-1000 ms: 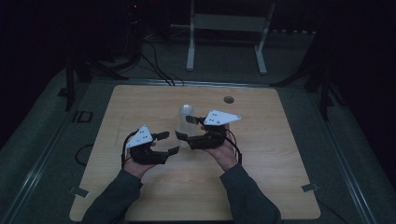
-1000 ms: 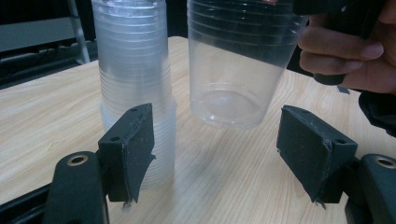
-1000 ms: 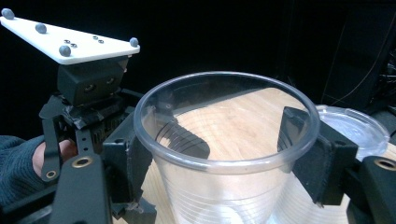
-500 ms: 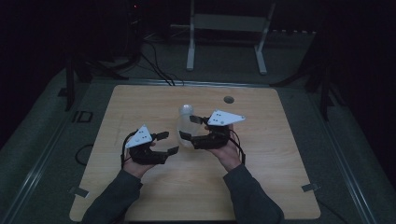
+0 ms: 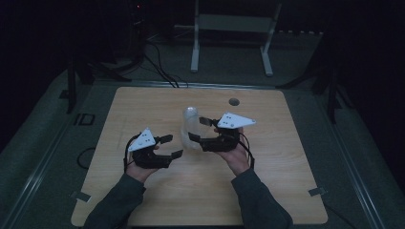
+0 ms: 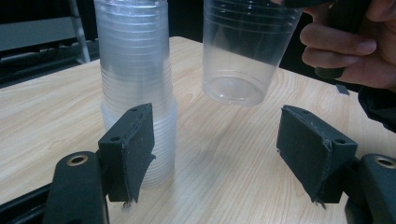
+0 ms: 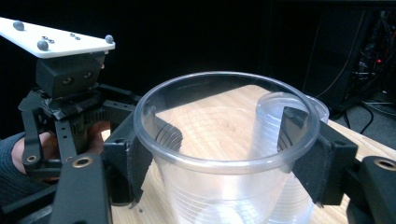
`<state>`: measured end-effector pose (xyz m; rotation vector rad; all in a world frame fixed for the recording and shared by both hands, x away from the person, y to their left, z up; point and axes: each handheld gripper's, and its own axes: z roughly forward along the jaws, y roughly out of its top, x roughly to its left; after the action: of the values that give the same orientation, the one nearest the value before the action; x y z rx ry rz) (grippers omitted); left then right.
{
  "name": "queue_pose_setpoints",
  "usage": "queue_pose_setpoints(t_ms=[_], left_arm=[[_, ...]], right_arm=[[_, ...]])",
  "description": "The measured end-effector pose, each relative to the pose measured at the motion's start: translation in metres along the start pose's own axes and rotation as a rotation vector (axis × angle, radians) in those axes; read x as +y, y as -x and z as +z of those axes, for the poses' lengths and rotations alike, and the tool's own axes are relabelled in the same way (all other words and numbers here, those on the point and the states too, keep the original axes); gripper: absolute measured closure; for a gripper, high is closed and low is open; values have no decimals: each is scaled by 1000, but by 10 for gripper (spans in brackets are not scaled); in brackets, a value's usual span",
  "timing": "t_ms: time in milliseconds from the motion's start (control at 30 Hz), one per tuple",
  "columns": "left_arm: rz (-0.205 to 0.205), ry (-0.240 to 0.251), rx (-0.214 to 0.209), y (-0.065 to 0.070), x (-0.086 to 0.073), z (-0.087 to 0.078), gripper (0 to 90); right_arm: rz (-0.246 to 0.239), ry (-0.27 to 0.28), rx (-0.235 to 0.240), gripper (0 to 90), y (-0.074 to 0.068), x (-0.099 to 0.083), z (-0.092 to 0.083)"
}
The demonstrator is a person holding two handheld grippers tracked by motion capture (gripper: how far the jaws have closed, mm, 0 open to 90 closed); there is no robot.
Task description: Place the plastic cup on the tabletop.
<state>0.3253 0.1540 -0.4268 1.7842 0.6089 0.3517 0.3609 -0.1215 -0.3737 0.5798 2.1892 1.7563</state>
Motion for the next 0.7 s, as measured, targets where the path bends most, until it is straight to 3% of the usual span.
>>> queue_pose_setpoints(t_ms=[700], left_arm=[[3,3,8,-1,0,-1,279]], right_arm=[[29,2,-25,284,4,-10,-4]])
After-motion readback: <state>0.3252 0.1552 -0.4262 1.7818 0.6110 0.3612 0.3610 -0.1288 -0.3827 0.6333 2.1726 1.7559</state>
